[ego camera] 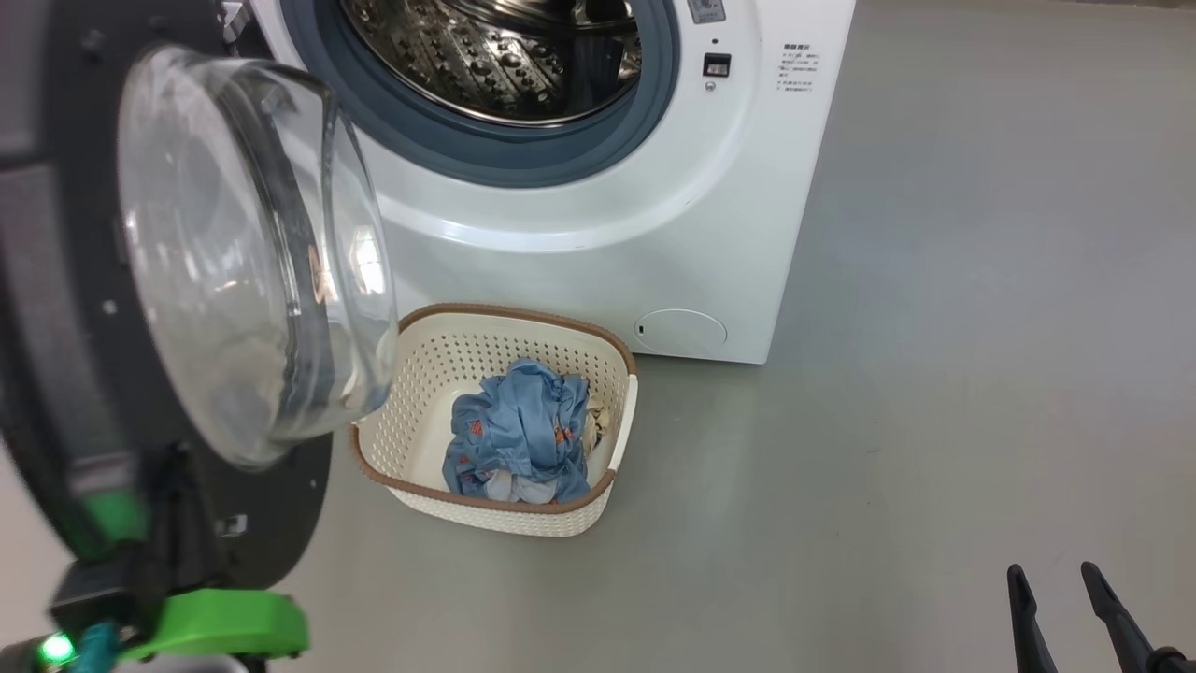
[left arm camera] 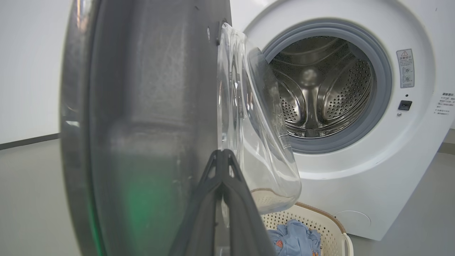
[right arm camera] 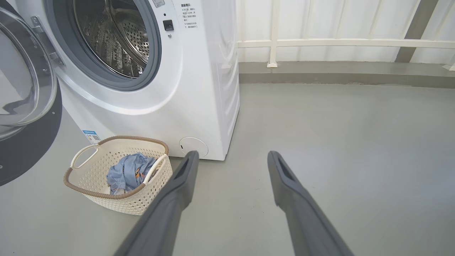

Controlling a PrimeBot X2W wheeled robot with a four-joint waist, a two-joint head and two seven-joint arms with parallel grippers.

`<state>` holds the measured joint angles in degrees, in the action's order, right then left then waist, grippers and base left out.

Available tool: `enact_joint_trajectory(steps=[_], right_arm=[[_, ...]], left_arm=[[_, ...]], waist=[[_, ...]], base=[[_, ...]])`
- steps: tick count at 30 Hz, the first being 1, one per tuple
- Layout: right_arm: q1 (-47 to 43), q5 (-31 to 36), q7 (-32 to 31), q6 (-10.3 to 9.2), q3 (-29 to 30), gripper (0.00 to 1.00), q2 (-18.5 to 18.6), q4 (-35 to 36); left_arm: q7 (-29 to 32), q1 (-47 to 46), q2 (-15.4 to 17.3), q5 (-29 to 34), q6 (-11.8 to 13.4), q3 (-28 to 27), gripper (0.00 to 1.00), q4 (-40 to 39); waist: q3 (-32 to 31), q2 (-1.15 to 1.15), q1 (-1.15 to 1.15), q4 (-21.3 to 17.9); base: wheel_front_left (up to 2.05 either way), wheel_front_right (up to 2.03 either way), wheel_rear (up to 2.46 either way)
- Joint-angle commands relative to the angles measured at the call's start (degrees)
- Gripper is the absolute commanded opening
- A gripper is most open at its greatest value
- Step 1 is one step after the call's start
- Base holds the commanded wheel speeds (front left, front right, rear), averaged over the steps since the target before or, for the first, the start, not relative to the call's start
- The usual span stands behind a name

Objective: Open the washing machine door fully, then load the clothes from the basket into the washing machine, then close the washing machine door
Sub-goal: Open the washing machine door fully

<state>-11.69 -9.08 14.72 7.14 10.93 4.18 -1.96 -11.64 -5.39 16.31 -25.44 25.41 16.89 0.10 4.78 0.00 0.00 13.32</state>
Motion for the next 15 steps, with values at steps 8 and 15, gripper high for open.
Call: enact_joint_trajectory(steps=[8,15], right_arm=[[1.4,0.5,0.3,0.35,-0.9,1.00,1.4,2.0],[2.1,0.2,0.3,0.35,-0.5,1.00,2.2,2.6]], left_arm=[[-1.9,0.0,5.2,-3.3,0.6,-9.7,0.00,1.4],[-2.8,-2.2,6.9,-4.9,-1.4,-13.9,0.00,5.2]], waist=[[1.2,0.00,0.00,0.4],[3.5,0.00,0.00,0.9]], base=[[0.00,0.00,0.00],[0.00,0.00,0.00]])
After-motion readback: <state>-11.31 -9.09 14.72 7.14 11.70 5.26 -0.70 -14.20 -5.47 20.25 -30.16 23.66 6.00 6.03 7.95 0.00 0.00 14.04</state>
